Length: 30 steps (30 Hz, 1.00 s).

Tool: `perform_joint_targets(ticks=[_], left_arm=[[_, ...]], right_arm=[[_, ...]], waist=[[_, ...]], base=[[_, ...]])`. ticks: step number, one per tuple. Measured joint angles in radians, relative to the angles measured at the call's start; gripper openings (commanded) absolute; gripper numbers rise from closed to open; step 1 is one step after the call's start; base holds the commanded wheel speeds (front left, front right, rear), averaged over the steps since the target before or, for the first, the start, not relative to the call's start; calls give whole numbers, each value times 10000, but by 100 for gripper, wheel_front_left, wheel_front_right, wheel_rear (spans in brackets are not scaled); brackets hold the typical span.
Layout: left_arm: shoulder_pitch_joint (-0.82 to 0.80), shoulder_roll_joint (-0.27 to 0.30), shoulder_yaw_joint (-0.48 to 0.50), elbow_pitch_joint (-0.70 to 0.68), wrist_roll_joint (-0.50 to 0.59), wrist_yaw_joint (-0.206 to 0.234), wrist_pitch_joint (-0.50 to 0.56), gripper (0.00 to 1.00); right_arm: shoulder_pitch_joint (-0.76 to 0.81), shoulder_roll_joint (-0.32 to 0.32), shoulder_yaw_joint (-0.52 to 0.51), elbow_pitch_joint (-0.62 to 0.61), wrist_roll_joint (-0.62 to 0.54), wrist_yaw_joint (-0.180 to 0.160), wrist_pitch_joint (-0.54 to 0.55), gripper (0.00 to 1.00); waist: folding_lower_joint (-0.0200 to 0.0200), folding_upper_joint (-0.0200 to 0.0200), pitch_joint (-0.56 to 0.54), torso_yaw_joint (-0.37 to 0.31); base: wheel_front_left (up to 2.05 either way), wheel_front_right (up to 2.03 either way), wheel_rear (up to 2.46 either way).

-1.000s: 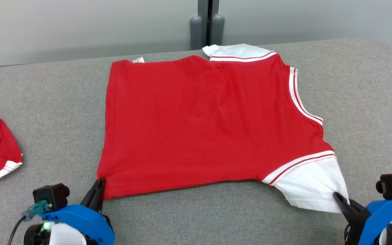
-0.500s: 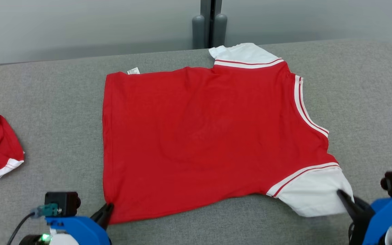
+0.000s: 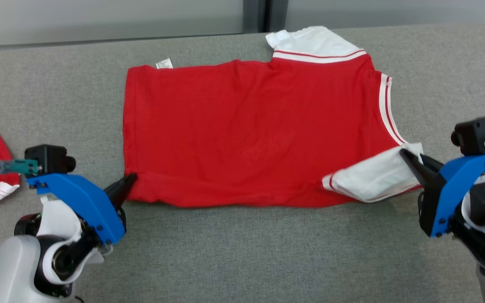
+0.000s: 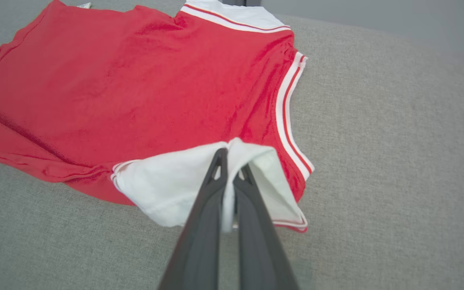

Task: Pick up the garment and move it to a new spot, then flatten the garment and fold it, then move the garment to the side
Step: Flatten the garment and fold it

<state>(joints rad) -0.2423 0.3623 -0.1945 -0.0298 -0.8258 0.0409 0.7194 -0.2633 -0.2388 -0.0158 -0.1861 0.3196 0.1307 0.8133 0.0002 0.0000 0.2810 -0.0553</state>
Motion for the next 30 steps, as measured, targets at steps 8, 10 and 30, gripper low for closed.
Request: perform_joint_targets(ticks=[8, 10, 30], left_arm=[[-1254, -399, 353, 1609, -134, 111, -543, 0], [-1403, -502, 339, 1847, -142, 71, -642, 0], [-320, -1503, 433, 2518, 654, -430, -4389, 100]], right_arm=[[-1531, -669, 811, 1450, 378, 0, -1227, 0], [-1747, -777, 974, 1732, 470, 0, -1561, 0], [-2386, -976, 953, 3614, 585, 0, -5486, 100]], waist=[[0, 0, 592, -4], [0, 0, 676, 10], [-1, 0, 334, 722]], base=[[0, 0, 0], [0, 0, 0], [0, 0, 0]])
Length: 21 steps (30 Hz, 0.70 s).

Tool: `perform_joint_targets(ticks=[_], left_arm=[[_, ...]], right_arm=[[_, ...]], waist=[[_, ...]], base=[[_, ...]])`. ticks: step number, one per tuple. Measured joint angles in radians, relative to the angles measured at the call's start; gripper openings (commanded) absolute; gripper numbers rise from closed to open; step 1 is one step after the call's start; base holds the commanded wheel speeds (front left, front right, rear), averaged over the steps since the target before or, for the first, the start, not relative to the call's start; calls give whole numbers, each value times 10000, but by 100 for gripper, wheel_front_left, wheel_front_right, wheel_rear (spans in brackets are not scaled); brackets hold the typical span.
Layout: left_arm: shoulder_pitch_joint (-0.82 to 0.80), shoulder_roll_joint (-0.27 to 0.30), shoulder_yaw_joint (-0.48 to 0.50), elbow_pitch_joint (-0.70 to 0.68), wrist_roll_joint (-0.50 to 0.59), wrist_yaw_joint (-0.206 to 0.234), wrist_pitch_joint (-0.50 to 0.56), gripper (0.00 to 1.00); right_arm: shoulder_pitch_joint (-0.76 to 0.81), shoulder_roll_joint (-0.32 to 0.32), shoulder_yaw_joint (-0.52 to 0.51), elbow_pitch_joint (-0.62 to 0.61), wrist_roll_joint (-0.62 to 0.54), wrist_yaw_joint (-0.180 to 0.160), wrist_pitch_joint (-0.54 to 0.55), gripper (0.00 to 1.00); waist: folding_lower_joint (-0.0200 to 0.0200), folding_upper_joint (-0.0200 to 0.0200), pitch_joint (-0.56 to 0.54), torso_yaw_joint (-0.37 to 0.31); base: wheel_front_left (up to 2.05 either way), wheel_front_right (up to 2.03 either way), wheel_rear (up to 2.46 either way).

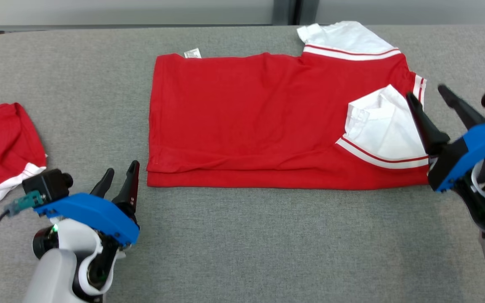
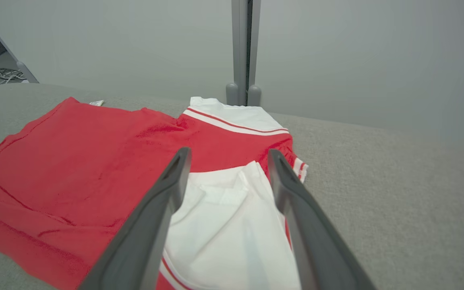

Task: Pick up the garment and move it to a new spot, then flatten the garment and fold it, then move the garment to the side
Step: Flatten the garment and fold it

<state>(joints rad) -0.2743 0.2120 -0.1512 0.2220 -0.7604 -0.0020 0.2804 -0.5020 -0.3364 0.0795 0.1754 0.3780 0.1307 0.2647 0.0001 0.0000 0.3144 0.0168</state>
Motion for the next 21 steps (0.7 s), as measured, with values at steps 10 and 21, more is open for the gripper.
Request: perform_joint_targets(ticks=[10, 21], left_arm=[[920, -244, -729, 249, 1267, -119, -1737, 100], [-191, -288, -1415, 1833, 2556, 560, -2086, 100]], right_arm=[[2219, 909, -1921, -493, -497, 0, 1047, 100], [2343, 2318, -2846, 8, -1687, 0, 1252, 100]], waist=[[-2, 0, -466, 185], [-2, 0, -34, -263]], base=[[0, 0, 0], [0, 0, 0]])
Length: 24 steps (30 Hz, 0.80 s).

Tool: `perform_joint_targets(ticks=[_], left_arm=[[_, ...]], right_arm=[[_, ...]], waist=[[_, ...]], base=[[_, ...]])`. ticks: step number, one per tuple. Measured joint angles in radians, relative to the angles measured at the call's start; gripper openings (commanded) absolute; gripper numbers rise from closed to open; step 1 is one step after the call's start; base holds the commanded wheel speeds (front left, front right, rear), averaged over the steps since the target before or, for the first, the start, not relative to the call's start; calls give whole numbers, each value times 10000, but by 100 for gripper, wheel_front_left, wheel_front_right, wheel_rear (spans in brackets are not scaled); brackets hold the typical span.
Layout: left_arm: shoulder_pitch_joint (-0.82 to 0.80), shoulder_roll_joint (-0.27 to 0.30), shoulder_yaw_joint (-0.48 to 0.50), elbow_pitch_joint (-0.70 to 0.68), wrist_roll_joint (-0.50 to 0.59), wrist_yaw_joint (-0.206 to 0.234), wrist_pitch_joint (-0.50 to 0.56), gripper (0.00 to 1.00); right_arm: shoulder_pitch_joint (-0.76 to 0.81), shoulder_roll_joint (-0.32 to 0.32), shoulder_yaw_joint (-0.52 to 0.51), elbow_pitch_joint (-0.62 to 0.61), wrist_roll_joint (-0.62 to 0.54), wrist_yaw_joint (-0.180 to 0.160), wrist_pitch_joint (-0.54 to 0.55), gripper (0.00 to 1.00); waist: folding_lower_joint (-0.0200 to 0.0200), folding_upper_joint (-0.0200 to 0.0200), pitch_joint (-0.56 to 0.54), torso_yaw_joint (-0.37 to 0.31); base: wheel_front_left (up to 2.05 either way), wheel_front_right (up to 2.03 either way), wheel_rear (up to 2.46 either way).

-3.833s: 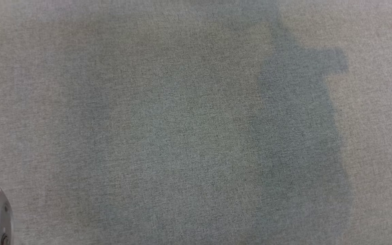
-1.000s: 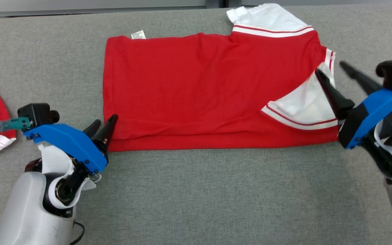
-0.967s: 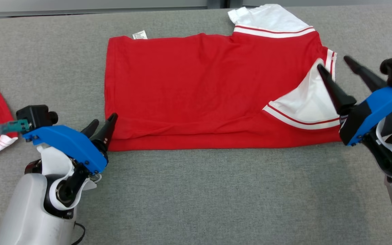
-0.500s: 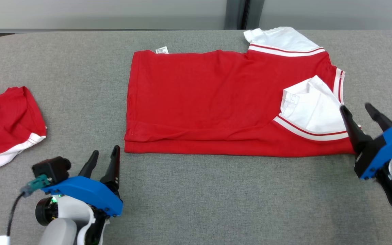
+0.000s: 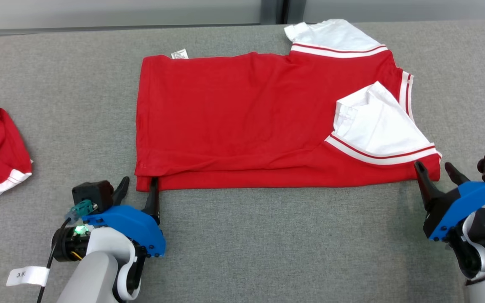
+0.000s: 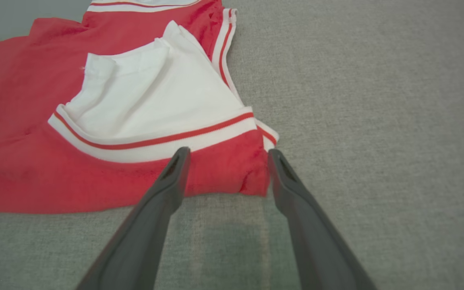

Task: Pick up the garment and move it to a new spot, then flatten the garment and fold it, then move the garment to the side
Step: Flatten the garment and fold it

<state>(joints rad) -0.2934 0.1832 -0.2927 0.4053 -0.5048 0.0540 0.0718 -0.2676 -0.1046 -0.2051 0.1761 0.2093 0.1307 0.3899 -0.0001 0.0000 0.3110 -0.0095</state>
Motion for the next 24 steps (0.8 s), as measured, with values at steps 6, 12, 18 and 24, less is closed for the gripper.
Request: perform_joint_targets(ticks=[6, 12, 18, 24], left_arm=[[-398, 40, -31, 447, 242, 249, -228, 100], [-608, 33, -153, 704, 209, 67, -146, 0], [-734, -48, -376, 934, 117, -199, -31, 0], [-340, -90, -276, 663, -328, -422, -69, 0]], right_arm=[[-715, 217, -412, 907, -458, 0, -441, 100], [-1185, 372, -456, 1981, -640, 0, -474, 100], [-1436, 414, -692, 2604, -767, 2, -623, 0], [-989, 502, -813, 2011, -430, 0, -711, 0]], waist=[[1, 0, 221, -136], [1, 0, 360, -99], [0, 0, 333, -35], [2, 0, -78, 39]], base=[[0, 0, 0], [0, 0, 0], [0, 0, 0], [0, 0, 0]])
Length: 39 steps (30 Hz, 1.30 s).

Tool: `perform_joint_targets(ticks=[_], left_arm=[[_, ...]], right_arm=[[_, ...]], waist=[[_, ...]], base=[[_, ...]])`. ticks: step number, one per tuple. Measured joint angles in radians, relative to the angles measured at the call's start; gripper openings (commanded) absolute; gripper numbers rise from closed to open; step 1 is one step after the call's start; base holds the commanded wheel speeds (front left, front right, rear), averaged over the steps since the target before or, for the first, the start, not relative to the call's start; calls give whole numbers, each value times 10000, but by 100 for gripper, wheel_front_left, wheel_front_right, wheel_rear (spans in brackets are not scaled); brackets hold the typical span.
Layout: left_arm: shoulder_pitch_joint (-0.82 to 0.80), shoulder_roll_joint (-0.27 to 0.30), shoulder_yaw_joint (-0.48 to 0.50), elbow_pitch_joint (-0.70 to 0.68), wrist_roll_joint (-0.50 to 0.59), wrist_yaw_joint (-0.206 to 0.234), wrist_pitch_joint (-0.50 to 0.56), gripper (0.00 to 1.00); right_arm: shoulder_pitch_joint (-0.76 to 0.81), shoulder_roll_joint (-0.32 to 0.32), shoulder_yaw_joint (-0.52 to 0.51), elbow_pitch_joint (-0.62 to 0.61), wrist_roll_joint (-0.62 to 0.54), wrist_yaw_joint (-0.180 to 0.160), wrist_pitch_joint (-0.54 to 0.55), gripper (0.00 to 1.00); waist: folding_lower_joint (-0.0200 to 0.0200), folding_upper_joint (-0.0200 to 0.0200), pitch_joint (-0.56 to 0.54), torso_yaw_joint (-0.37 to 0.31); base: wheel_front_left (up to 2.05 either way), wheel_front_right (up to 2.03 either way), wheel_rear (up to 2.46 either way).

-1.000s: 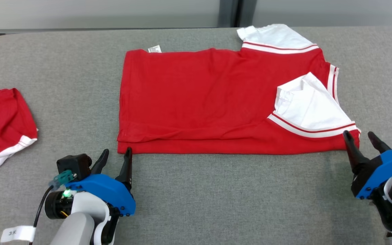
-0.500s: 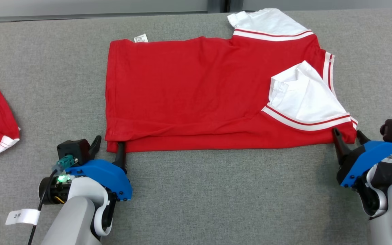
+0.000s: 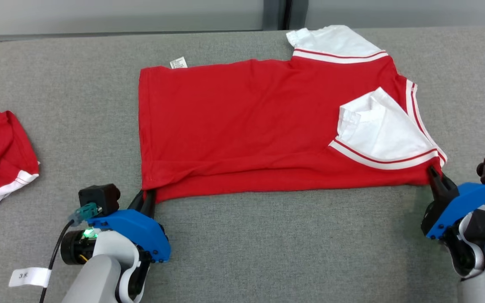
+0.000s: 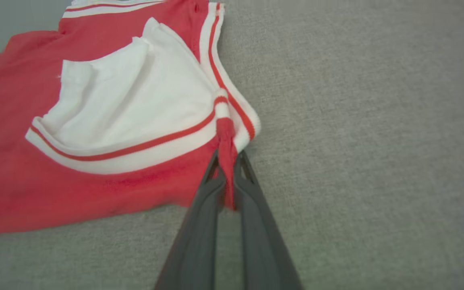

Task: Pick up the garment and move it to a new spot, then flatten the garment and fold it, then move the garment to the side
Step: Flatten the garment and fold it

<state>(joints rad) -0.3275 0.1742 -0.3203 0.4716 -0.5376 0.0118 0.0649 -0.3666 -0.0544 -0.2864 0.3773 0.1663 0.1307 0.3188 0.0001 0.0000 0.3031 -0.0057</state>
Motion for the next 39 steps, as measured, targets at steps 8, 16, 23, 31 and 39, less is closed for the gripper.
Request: perform_joint_targets(ticks=[8, 16, 23, 31, 39], left_arm=[[1596, 656, 169, -1965, -454, 127, 1022, 0], [3325, 1356, 180, -3733, -656, 773, 2295, 0], [3882, 1406, 148, -4119, -696, 1147, 2654, 100], [3017, 1707, 211, -4546, -462, 1145, 2698, 100], [-24, 1944, -21, -3463, 102, 874, 3511, 100]], right_arm=[[2224, 44, -134, -2763, 529, 2, 1118, 0], [4079, 54, -123, -3985, 1770, 2, 1810, 0], [4442, 52, 48, -3804, 1990, 0, 1818, 100], [3051, 13, 240, -5026, 1007, 0, 2422, 100], [-262, -1172, 1336, -4358, 1049, 0, 3908, 100]], waist=[[0, 0, -796, -6], [-1, 0, -1005, -102], [-1, 0, -905, -120], [-1, 0, -766, -30], [0, 0, -34, -88]], base=[[0, 0, 0], [0, 0, 0], [0, 0, 0], [0, 0, 0], [0, 0, 0]])
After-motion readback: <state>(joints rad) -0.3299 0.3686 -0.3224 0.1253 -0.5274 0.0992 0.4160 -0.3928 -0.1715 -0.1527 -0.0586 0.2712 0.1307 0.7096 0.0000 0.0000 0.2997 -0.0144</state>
